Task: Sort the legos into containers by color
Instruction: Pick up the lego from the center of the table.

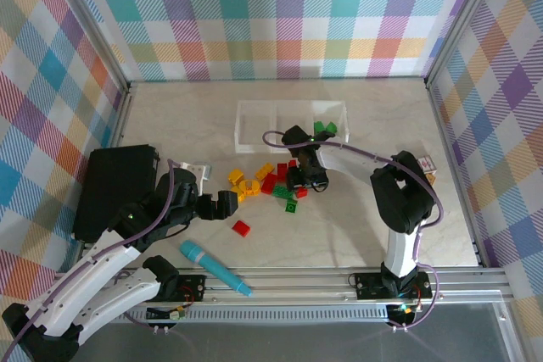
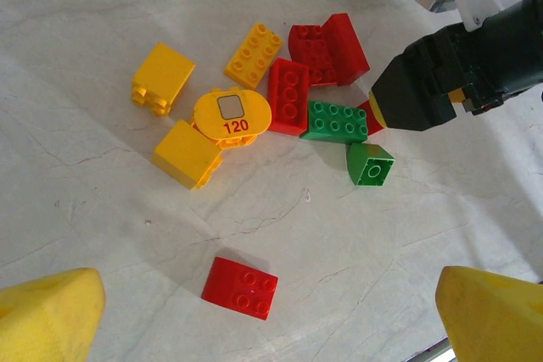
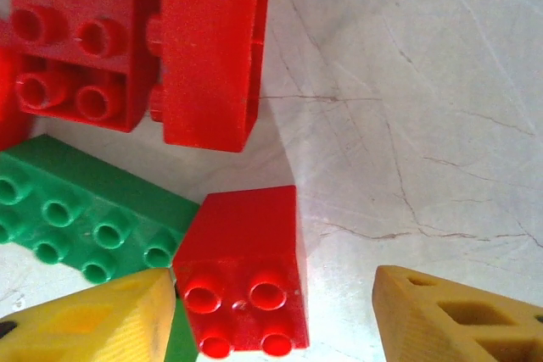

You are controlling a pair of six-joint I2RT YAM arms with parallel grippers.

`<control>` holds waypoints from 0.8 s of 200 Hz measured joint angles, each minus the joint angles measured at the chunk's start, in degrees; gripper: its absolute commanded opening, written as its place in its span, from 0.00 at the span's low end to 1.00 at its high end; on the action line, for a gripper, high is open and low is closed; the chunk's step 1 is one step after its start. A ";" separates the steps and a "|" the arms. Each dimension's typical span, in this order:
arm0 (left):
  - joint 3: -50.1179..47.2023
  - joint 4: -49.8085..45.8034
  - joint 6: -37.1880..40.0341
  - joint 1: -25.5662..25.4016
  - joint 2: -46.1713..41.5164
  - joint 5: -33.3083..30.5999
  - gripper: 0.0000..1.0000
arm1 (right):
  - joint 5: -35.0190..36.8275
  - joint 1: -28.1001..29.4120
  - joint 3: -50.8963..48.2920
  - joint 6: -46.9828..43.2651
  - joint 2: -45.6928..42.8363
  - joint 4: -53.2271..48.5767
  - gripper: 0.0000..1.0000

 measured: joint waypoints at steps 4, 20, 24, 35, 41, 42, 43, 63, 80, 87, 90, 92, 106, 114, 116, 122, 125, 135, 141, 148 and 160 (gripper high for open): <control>0.00 0.00 0.00 0.00 0.00 0.00 1.00 | 0.15 0.00 0.00 -0.11 0.17 -0.11 0.61; 0.00 0.00 0.00 0.00 -0.02 0.00 1.00 | 0.44 0.00 0.02 -0.39 0.83 -0.37 0.60; 0.00 0.00 0.00 0.00 -0.02 0.00 1.00 | 0.44 0.00 0.02 -0.44 0.90 -0.39 0.59; 0.00 -0.02 0.00 0.00 -0.07 0.00 1.00 | 0.55 0.00 0.11 -0.50 1.11 -0.52 0.58; 0.00 -0.02 0.00 0.00 -0.13 0.00 1.00 | 0.66 0.00 0.24 -0.68 1.22 -0.63 0.58; 0.00 0.00 0.00 0.00 -0.11 0.00 1.00 | 0.70 0.00 0.28 -0.66 1.27 -0.66 0.58; 0.00 0.00 0.00 0.00 -0.13 0.00 1.00 | 0.70 0.00 0.33 -0.68 1.29 -0.66 0.58; 0.00 -0.02 0.00 0.00 -0.13 0.00 1.00 | 1.29 0.00 1.18 -1.49 1.88 -0.79 0.52; 0.00 -0.02 0.00 0.00 -0.13 0.00 1.00 | 2.01 0.00 1.92 -1.99 2.43 -1.09 0.46; 0.00 -0.02 0.00 0.00 -0.13 0.00 0.99 | 2.38 0.00 2.25 -2.25 2.71 -1.20 0.43; 0.00 -0.02 0.00 0.00 -0.13 0.00 1.00 | 2.54 0.00 2.38 -2.32 2.78 -1.25 0.42; 0.00 -0.02 0.00 0.00 -0.13 0.00 1.00 | 2.58 0.00 2.47 -2.34 2.86 -1.27 0.42; 0.00 -0.02 0.00 0.00 -0.13 0.00 1.00 | 3.08 0.00 2.69 -2.86 3.06 -1.29 0.39; 0.00 -0.02 0.00 0.00 -0.13 0.00 1.00 | 3.39 0.00 2.69 -3.04 3.04 -1.42 0.39; 0.00 -0.02 0.00 0.00 -0.13 0.00 1.00 | 3.41 0.00 2.69 -2.99 3.06 -1.44 0.38; 0.00 -0.02 0.00 0.00 -0.13 0.00 1.00 | 3.48 0.00 2.69 -3.04 3.04 -1.46 0.37; 0.00 -0.02 0.00 0.00 -0.13 0.00 1.00 | 3.54 0.00 2.71 -3.04 3.06 -1.46 0.36; 0.00 -0.02 0.00 0.00 -0.17 0.00 1.00 | 3.87 0.00 2.86 -3.15 3.04 -1.66 0.34; 0.00 -0.02 0.00 0.00 -0.22 0.00 1.00 | 4.11 0.00 2.95 -3.15 3.04 -1.77 0.32; 0.00 -0.02 0.00 0.00 -0.24 0.00 1.00 | 4.37 0.00 3.10 -3.19 3.04 -1.99 0.31; 0.00 -0.02 0.00 0.00 -0.24 0.00 1.00 | 4.92 0.00 3.54 -3.23 3.04 -2.58 0.30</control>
